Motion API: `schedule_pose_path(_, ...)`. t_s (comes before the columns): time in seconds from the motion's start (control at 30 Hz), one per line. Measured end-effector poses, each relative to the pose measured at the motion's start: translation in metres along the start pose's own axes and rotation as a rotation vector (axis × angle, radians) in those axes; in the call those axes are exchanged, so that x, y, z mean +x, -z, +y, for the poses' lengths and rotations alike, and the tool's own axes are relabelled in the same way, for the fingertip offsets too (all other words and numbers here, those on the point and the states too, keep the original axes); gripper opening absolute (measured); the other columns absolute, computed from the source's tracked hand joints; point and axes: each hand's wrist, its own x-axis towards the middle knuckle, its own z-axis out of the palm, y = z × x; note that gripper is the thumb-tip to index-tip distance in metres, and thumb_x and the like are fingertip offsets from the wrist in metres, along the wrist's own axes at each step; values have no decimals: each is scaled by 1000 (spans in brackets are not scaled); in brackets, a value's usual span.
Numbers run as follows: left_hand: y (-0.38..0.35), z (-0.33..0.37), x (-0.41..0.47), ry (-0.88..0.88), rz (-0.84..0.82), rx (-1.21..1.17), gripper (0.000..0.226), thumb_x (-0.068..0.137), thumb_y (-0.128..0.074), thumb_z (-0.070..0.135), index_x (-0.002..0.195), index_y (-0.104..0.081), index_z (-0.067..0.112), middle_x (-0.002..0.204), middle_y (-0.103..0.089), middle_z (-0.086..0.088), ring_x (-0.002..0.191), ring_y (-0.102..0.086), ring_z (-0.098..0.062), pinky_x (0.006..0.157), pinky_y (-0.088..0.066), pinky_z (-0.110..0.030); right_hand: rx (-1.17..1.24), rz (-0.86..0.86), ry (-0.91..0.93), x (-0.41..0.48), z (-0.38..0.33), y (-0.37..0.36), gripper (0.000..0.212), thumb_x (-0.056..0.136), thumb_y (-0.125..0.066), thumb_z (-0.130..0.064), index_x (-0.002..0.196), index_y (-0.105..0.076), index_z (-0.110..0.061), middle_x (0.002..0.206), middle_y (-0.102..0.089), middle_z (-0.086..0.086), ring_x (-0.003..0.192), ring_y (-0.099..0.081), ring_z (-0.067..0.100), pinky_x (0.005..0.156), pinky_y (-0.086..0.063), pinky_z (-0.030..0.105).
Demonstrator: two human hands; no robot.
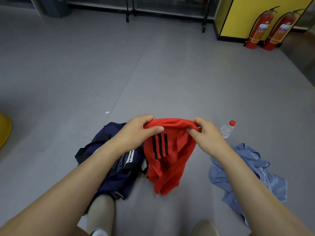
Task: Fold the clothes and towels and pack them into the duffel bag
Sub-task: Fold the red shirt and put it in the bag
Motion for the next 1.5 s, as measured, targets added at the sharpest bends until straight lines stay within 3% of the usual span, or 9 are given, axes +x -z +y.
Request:
schedule_pose_path(0.2,-18,16,0,-37,36,-67,26,83,-72,44,79,-63,20,67,-57,0,63,-51,-10,63,-44,-38,29,-186,178,-13,-32,-30,35,73,-65,-58,103,-59,-41,99,-67,-20,99,-62,6,84,-47,30)
schedule_pose_path(0.33,-13,17,1,-20,-7,-199,12,87,-77,28,84,-67,21,74,-67,7,69,-62,-9,69,-50,-31,-60,22,216,-7,-32,-29,20,89,-60,-39,73,-50,-44,67,-57,-19,65,-49,6,62,-36,31)
schedule_pose_path(0.6,0,5,-2,-49,102,50,7,94,-61,32,88,-64,29,80,-69,8,75,-65,-11,79,-54,-43,278,2,113,-1,-15,-9,11,89,-67,-24,91,-68,-13,88,-67,15,78,-56,17,76,-49,44)
schedule_pose_path(0.73,-2,12,-2,-82,182,81,9,97,-61,32,89,-63,28,76,-66,7,65,-54,-8,68,-45,-32,125,-206,50,-1,-7,-6,23,82,-69,-9,100,-62,-21,91,-67,-2,80,-59,11,80,-50,39)
schedule_pose_path(0.87,-13,17,-3,-110,144,137,7,90,-65,26,87,-67,32,76,-67,10,65,-58,-5,64,-44,-24,150,-344,109,-11,-25,-22,45,81,-75,-44,122,-58,-39,117,-65,-21,111,-58,-8,91,-44,12)
schedule_pose_path(1.0,-19,21,-2,-90,158,33,6,87,-72,31,83,-67,31,75,-66,11,62,-56,-3,61,-42,-20,-146,-21,252,-11,-36,-25,12,93,-63,-40,84,-65,-32,78,-67,-13,80,-61,4,75,-47,35)
schedule_pose_path(1.13,-13,4,1,11,-36,-32,19,82,-72,43,92,-67,27,79,-68,11,73,-63,-13,75,-52,-36,151,58,257,-12,-35,-13,13,97,-60,-21,91,-70,-25,78,-69,-5,78,-65,14,72,-50,33)
schedule_pose_path(1.33,-19,-4,-6,56,-119,285,24,93,-63,43,84,-65,21,65,-54,9,59,-46,-8,64,-42,-34,284,-83,141,-10,-16,1,13,89,-56,-12,78,-57,-5,65,-50,3,62,-45,13,62,-40,34)
schedule_pose_path(1.5,-26,14,-9,-55,-83,139,14,94,-64,30,82,-68,36,68,-60,22,63,-52,0,60,-36,-15,210,-349,28,-11,-8,-17,23,68,-60,-44,87,-66,-31,83,-72,-2,79,-65,24,81,-52,50)
